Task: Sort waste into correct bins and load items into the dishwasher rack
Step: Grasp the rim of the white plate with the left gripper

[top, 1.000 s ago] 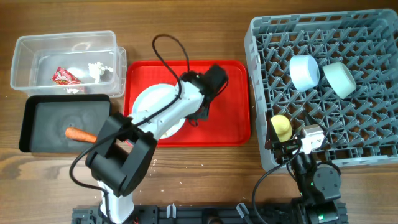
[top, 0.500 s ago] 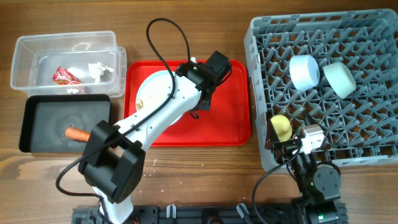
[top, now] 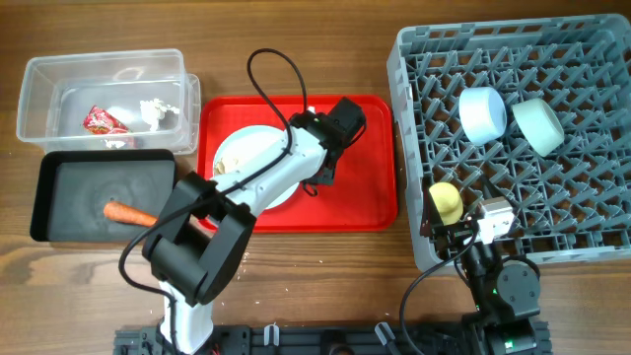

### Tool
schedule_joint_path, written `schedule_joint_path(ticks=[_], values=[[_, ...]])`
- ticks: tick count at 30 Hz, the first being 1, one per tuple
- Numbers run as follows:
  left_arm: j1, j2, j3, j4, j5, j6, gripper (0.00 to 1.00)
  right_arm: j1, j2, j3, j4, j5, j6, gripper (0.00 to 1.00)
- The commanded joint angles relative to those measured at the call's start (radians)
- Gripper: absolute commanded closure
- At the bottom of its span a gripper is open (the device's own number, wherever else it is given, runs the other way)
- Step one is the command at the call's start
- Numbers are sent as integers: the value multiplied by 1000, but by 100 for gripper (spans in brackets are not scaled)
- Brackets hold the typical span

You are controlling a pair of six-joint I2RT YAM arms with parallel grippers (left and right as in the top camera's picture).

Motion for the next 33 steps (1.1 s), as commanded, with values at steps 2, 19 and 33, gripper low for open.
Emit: schedule_joint_path(ticks=[2, 19, 33], values=[[-1, 35, -5, 12, -6, 7, 80, -4, -10, -3, 6, 13, 13, 0], [-1, 44, 60, -58, -52, 55, 96, -4, -10, -3, 6, 13, 13, 0], [0, -109, 256, -401, -164, -4, 96, -4, -10, -3, 6, 13, 13, 1]])
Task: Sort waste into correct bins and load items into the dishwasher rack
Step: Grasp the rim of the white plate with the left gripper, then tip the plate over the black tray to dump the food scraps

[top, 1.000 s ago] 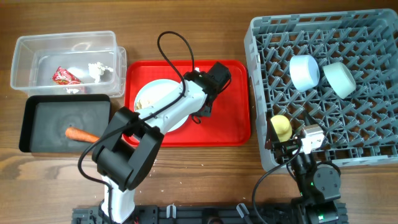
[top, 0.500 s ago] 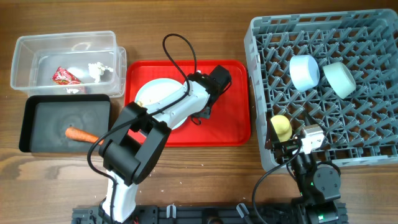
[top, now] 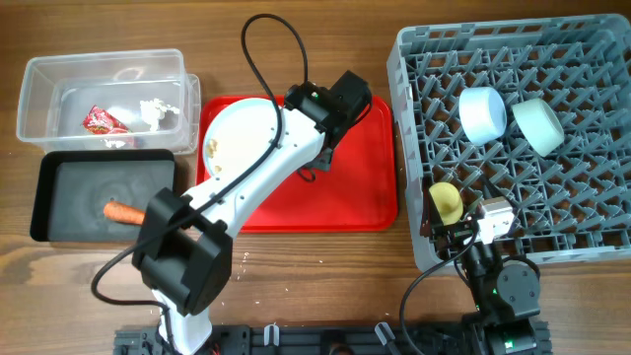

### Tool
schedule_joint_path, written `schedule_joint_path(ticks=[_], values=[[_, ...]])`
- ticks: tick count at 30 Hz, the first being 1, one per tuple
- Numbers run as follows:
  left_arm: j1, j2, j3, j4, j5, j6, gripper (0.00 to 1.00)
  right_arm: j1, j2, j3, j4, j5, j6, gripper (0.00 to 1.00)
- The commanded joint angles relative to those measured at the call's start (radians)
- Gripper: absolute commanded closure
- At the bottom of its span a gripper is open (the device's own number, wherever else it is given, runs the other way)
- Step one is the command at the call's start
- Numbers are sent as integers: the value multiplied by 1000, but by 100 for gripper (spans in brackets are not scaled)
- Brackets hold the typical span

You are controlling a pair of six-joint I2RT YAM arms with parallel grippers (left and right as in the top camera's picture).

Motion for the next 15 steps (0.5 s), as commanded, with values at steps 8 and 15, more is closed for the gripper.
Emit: schedule_joint_path(ticks=[8, 15], values=[[119, -98, 14, -185, 97, -185, 96, -4, -10, -3, 6, 13, 13, 0], [377, -100, 13, -230, 230, -217, 96, -4, -10, -3, 6, 13, 13, 0]])
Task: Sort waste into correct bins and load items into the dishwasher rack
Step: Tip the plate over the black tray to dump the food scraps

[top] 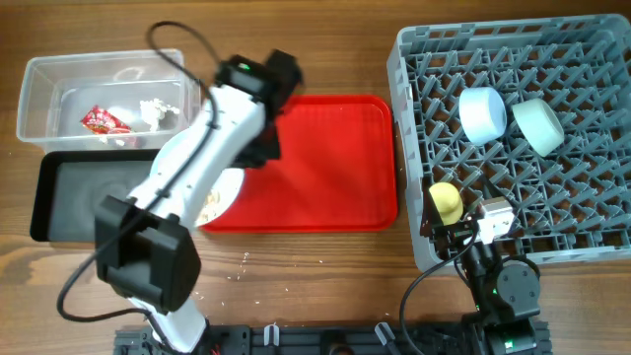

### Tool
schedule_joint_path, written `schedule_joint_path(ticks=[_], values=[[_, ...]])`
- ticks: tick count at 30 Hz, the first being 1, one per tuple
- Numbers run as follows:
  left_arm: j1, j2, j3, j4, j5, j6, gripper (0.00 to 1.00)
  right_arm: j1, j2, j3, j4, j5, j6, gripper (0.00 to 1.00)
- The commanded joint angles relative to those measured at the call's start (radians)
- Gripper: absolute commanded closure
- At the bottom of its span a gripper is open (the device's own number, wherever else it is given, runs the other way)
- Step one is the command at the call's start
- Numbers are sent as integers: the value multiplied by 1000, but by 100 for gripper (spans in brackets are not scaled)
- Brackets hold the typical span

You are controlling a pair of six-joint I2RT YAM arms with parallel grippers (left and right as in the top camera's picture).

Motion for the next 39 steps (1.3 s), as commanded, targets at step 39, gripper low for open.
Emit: schedule_joint_path(ticks=[39], values=[[1372, -267, -312, -200, 1500, 1336, 96, -4, -10, -3, 6, 13, 13, 0]])
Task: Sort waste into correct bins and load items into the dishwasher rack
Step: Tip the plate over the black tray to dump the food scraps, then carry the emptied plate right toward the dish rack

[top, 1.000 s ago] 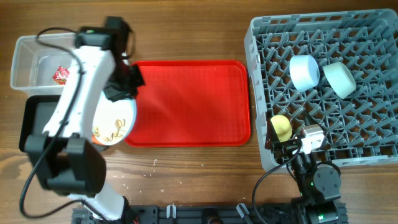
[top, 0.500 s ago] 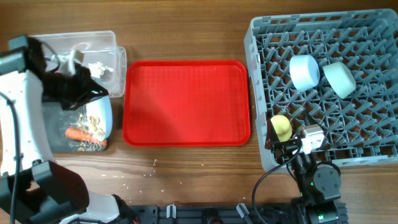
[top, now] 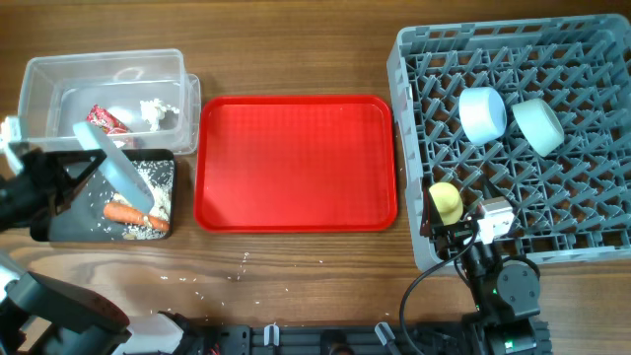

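My left gripper point(top: 77, 180) is at the far left, shut on the edge of a white plate point(top: 116, 170) that it holds steeply tilted over the black tray point(top: 59, 229). A carrot point(top: 126, 210) and spilled rice crumbs point(top: 153, 176) lie in that tray. The red serving tray point(top: 296, 163) in the middle is bare. My right gripper point(top: 455, 235) rests at the front left corner of the grey dishwasher rack point(top: 592, 251), its fingers together, beside a yellow cup point(top: 446, 202) in the rack.
A clear plastic bin point(top: 39, 79) behind the black tray holds a red wrapper point(top: 102, 118) and white scraps. The rack also holds a white cup point(top: 483, 113) and a pale green bowl point(top: 538, 125). Crumbs dot the table near the front.
My left arm has moved from the red tray's left edge to the far left. The plate is now tilted over the black tray, and rice crumbs lie in that tray.
My left gripper was at the plate on the red tray. Then the plate was lifted at the tray's back left, then over the tray's left edge. Now it is tipped over the black tray with its crumbs fallen in. The right arm stayed still.
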### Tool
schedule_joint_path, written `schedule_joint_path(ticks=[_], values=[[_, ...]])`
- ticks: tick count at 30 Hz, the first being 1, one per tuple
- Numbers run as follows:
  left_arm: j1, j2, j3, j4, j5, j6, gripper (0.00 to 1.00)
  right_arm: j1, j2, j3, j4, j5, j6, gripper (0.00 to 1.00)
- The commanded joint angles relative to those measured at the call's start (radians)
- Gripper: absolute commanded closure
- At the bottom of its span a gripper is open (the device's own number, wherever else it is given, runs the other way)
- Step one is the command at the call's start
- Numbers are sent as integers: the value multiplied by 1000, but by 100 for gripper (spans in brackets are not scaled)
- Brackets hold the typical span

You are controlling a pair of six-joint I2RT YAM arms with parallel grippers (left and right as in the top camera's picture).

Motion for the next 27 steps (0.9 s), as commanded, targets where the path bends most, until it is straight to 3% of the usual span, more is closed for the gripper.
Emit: schedule_joint_path(ticks=[1, 8, 12, 15, 19, 23, 26, 27], values=[[79, -18, -103, -3, 126, 126, 96, -4, -10, -3, 6, 13, 13, 0], [85, -29, -115, 9, 131, 126, 96, -4, -10, -3, 6, 13, 13, 0], [-99, -29, -115, 61, 90, 113, 96, -4, -10, -3, 6, 13, 13, 0], [-306, -29, -115, 187, 72, -50, 96, -4, -10, -3, 6, 13, 13, 0], [-625, -29, -115, 545, 8, -456, 96, -4, -10, -3, 6, 13, 13, 0], [-958, -22, -115, 1096, -122, -902, 96, -4, -10, -3, 6, 13, 13, 0], [-1095, 0, -115, 1442, -152, -1062, 96, -4, -10, -3, 6, 13, 13, 0], [-1172, 22, -115, 1682, -193, -1180, 96, -4, -10, -3, 6, 13, 13, 0]])
